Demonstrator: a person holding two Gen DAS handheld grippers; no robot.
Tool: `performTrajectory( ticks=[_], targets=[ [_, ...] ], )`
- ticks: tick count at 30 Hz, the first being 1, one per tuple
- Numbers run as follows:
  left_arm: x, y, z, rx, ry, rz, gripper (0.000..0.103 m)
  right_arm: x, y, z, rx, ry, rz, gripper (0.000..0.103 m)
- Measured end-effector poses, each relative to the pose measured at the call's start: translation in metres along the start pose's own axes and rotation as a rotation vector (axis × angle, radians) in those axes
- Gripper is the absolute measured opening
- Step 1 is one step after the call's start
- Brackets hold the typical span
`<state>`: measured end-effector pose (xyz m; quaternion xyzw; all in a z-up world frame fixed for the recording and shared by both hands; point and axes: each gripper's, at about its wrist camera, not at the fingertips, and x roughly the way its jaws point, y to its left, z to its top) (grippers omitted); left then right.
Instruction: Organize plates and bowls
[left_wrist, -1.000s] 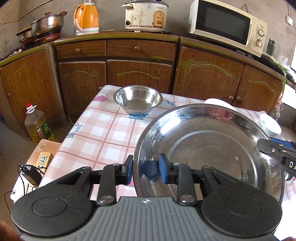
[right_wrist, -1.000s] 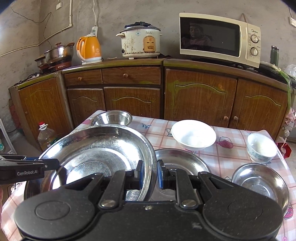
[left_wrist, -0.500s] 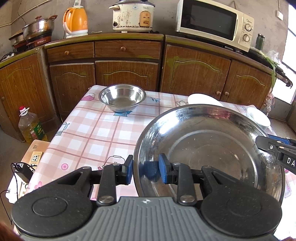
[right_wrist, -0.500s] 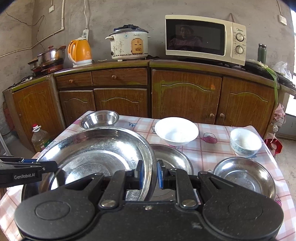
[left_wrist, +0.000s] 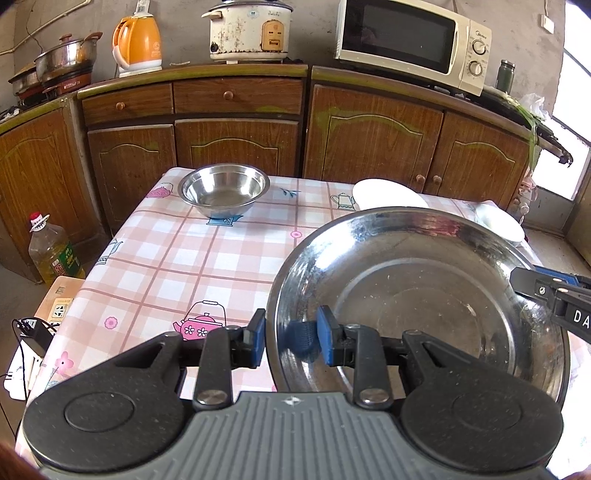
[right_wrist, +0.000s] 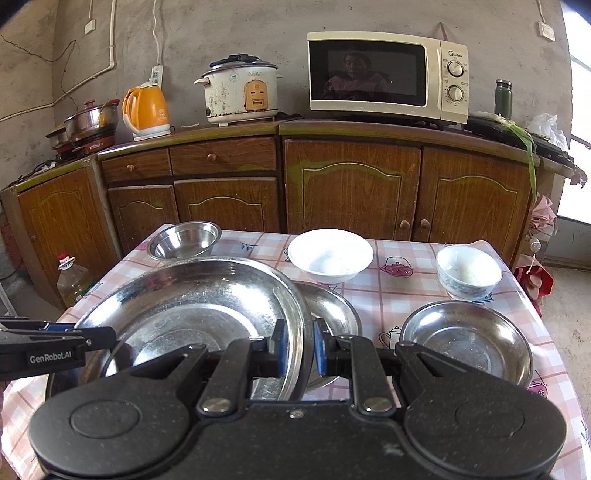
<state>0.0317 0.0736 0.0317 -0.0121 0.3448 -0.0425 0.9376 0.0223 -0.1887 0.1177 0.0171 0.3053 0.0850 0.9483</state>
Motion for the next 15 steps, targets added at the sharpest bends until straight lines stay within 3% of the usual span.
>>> performTrajectory(
  ticks=[15],
  targets=[
    [-0.0065, -0.0111, -0.0038, 0.011, -0.013, -0.002, 0.029, -0.0115, -0.0074, -0.0029, -0.007, -0.013, -0.01, 0.021]
  ],
)
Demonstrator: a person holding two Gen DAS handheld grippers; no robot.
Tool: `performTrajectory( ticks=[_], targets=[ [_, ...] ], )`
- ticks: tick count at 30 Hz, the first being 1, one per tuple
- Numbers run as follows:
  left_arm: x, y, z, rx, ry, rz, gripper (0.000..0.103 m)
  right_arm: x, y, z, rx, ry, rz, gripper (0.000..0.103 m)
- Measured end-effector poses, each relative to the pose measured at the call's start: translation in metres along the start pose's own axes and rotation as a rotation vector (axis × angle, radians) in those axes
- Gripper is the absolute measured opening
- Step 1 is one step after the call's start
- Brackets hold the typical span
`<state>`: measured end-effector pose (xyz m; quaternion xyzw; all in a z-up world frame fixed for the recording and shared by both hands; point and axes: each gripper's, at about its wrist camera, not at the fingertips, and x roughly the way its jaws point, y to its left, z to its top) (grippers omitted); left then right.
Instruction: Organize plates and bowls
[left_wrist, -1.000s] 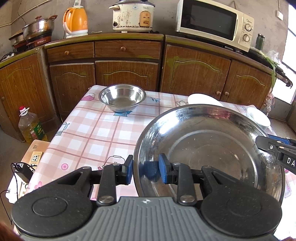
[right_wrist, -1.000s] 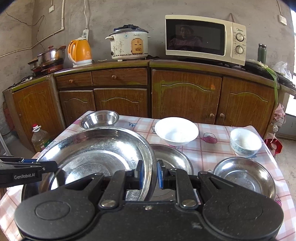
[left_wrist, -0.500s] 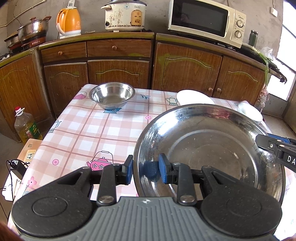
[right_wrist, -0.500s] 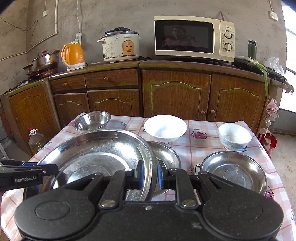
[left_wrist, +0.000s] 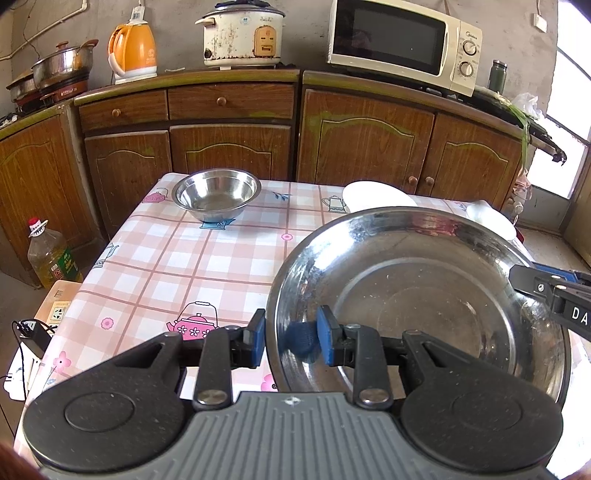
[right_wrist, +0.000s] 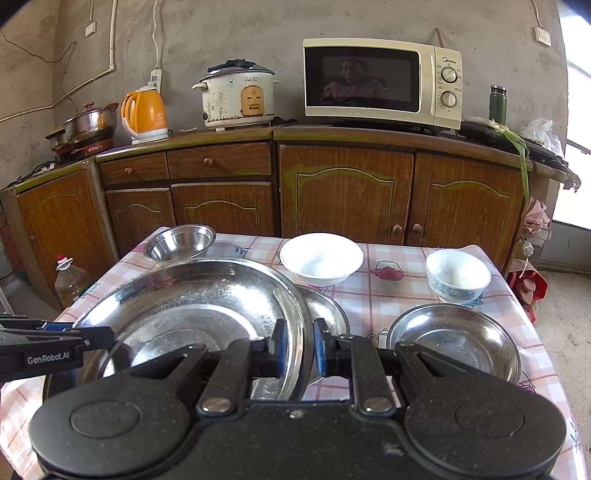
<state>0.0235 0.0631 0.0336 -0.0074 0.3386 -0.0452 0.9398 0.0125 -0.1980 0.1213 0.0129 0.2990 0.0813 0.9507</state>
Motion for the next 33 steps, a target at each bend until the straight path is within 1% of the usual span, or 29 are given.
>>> performTrajectory(
  ticks=[22, 33],
  targets=[
    [0.005, -0.011, -0.007, 0.016, 0.018, -0.023, 0.029, -0.003, -0.01, -0.005, -0.004, 0.015, -0.021, 0.021],
    [0.008, -0.015, -0.012, 0.027, 0.03, -0.027, 0.029, -0.002, -0.013, -0.014, -0.006, 0.027, -0.028, 0.021]
  ],
)
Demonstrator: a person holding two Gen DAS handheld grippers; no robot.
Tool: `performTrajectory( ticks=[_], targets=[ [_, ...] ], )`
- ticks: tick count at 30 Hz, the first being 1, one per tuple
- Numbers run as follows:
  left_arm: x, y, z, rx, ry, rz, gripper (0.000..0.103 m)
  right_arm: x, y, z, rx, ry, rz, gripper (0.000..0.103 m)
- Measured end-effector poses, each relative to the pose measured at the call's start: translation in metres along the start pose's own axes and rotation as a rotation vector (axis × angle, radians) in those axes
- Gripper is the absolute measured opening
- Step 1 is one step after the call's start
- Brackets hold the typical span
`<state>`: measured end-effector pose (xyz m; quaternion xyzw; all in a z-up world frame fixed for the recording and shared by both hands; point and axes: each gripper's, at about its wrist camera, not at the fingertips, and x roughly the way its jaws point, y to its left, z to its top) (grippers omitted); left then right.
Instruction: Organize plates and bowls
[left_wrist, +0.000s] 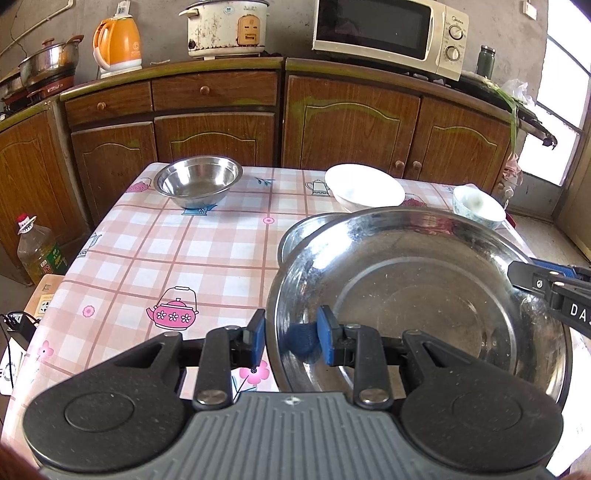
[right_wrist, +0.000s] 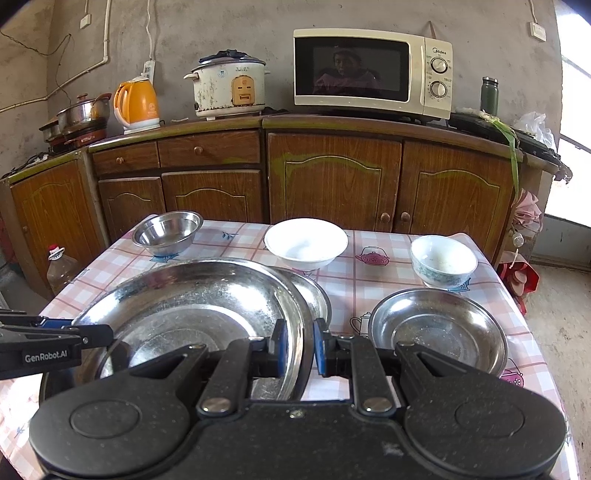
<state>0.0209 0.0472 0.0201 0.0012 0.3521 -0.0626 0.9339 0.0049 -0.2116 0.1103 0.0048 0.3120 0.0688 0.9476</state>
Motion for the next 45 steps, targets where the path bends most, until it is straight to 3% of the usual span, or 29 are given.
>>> performTrajectory(
  ticks=[45],
  targets=[
    [0.009, -0.032, -0.029, 0.056, 0.068, -0.049, 0.031, -0.004, -0.032, -0.042, 0.032, 0.073, -0.047, 0.021]
  ],
)
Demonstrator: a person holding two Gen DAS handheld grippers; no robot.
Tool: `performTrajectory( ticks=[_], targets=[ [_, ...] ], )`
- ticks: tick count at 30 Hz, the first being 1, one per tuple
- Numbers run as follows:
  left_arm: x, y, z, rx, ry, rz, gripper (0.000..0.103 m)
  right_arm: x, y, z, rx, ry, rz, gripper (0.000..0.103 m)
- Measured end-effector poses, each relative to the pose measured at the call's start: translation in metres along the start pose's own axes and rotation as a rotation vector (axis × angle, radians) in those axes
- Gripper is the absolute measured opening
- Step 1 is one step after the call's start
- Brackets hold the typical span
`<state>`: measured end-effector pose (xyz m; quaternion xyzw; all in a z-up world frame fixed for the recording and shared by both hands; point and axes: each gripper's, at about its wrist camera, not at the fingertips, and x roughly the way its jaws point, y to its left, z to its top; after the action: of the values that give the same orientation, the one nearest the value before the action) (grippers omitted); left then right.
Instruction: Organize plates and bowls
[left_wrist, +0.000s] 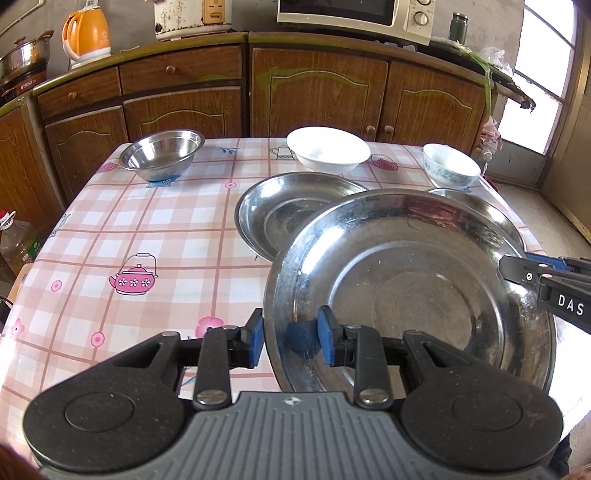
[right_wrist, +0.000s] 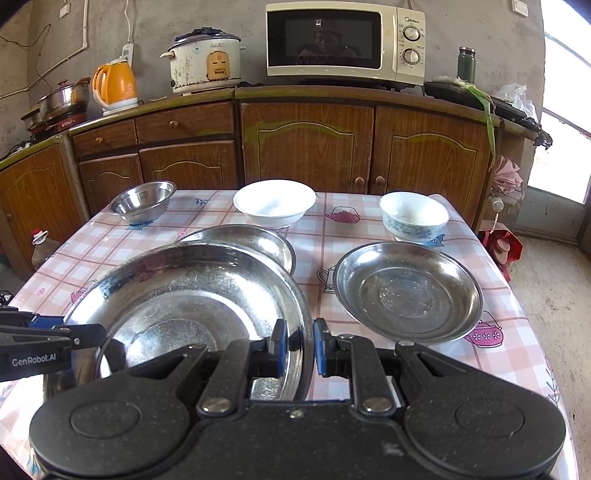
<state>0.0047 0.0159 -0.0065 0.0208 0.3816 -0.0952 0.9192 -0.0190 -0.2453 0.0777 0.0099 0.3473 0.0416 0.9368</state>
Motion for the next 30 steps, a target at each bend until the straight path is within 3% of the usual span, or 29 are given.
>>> performTrajectory(
  ticks=[30],
  targets=[
    [0.025, -0.021, -0.04, 0.024, 0.114, -0.037, 0.032, 0.011, -0.022, -0.054, 0.011, 0.133, -0.026, 0.021]
  ],
)
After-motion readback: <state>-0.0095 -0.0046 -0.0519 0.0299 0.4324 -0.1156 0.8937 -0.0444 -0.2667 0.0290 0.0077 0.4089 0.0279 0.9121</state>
